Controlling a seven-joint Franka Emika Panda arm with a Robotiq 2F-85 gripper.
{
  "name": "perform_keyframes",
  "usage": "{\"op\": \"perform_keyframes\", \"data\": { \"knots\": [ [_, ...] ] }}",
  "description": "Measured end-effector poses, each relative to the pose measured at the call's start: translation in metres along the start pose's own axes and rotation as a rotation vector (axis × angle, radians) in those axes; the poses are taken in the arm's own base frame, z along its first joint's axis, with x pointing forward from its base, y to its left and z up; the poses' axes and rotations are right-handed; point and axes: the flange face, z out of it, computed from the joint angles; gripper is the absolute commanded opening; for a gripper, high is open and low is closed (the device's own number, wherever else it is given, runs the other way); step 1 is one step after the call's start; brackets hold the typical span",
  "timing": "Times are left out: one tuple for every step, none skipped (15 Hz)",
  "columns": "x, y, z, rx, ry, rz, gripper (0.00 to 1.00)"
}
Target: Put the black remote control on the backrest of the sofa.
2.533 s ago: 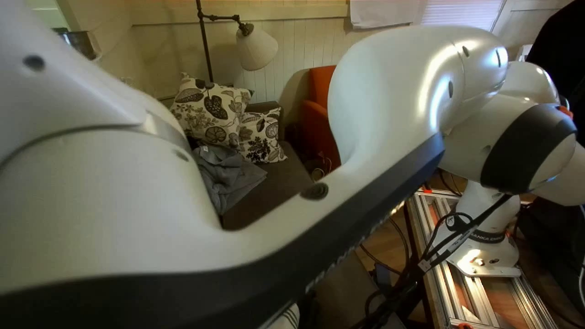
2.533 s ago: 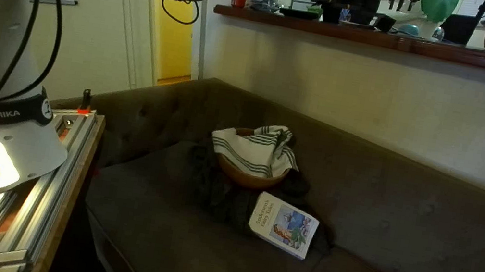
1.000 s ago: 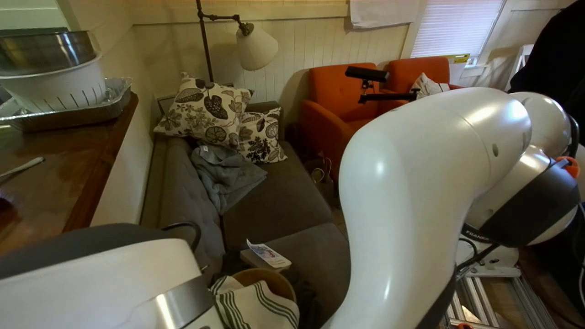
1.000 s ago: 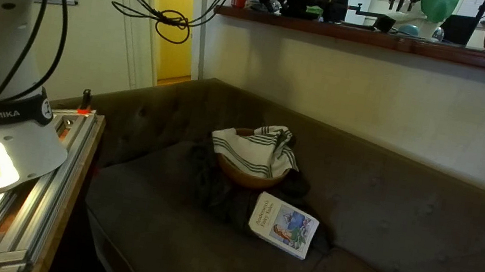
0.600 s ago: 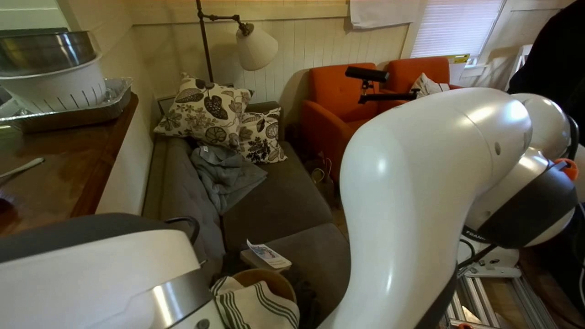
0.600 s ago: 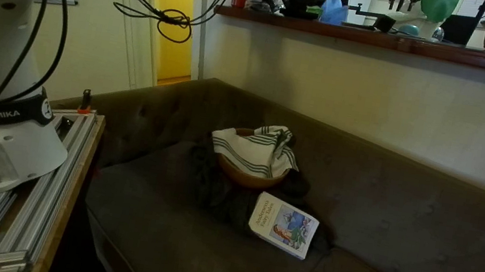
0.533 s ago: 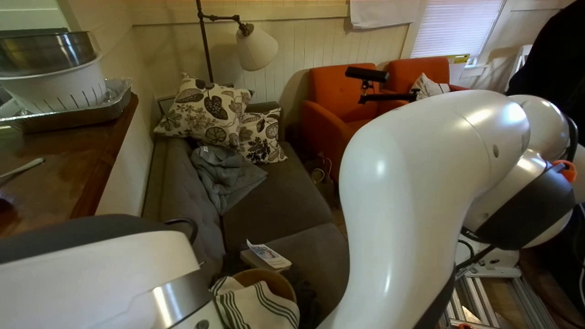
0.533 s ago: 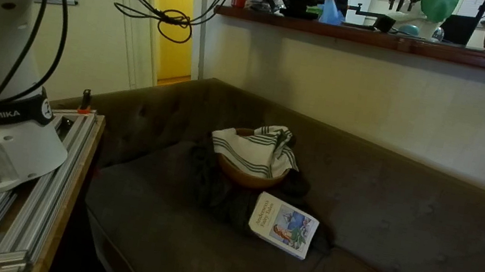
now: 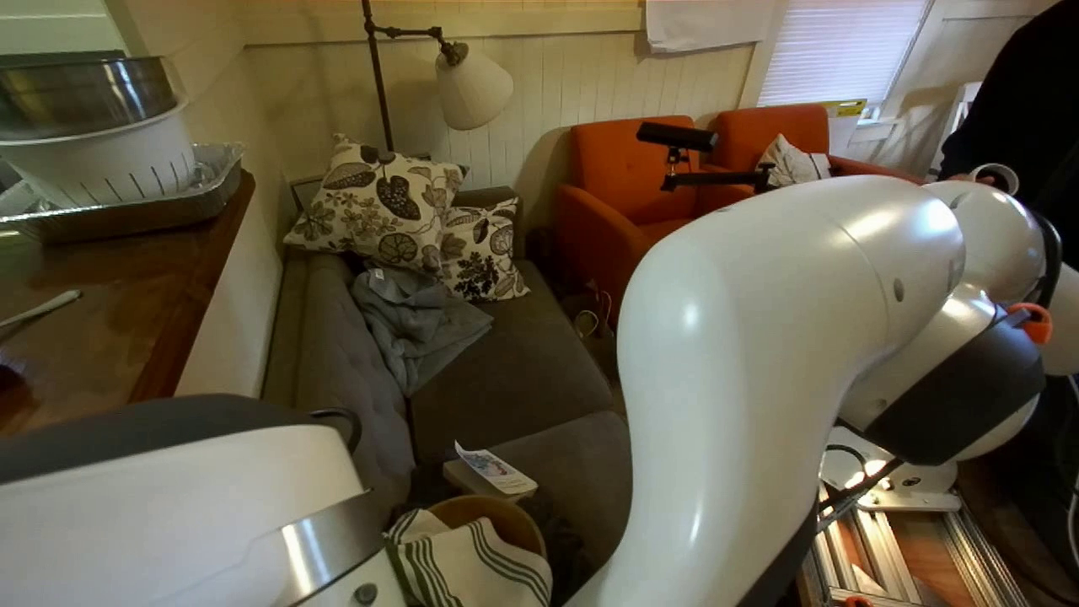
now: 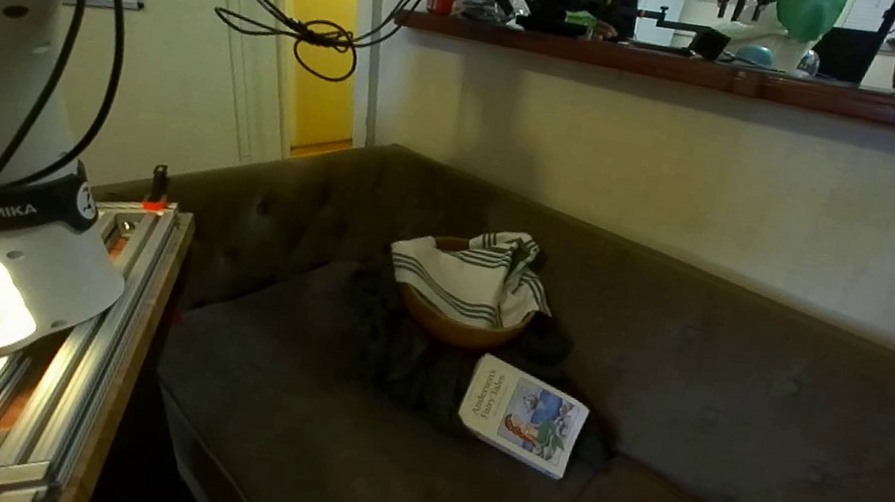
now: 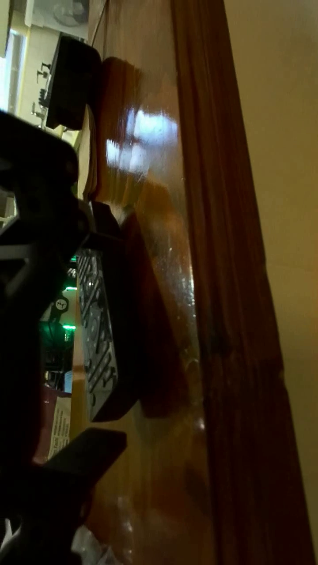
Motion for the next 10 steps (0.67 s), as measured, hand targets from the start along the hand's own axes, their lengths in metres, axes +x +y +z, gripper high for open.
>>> {"op": "perform_keyframes", "data": {
  "knots": [
    [0.001, 0.001, 0.001, -0.002, 0.012, 0.004, 1.0],
    [0.001, 0.002, 0.004, -0.003, 0.024, 0.009, 1.0],
    [0.001, 0.004, 0.006, -0.005, 0.036, 0.013, 1.0],
    [0.0, 0.004, 0.009, -0.007, 0.047, 0.016, 1.0],
    [0.0, 0.005, 0.012, -0.01, 0.057, 0.019, 1.0],
    [-0.001, 0.005, 0.014, -0.012, 0.066, 0.02, 1.0],
    [-0.003, 0.005, 0.017, -0.015, 0.072, 0.019, 1.0],
    [-0.005, 0.004, 0.019, -0.021, 0.074, 0.014, 1.0],
    [-0.007, 0.003, 0.022, -0.027, 0.074, 0.009, 1.0],
    [-0.009, 0.003, 0.025, -0.034, 0.074, 0.004, 1.0]
  ]
}}
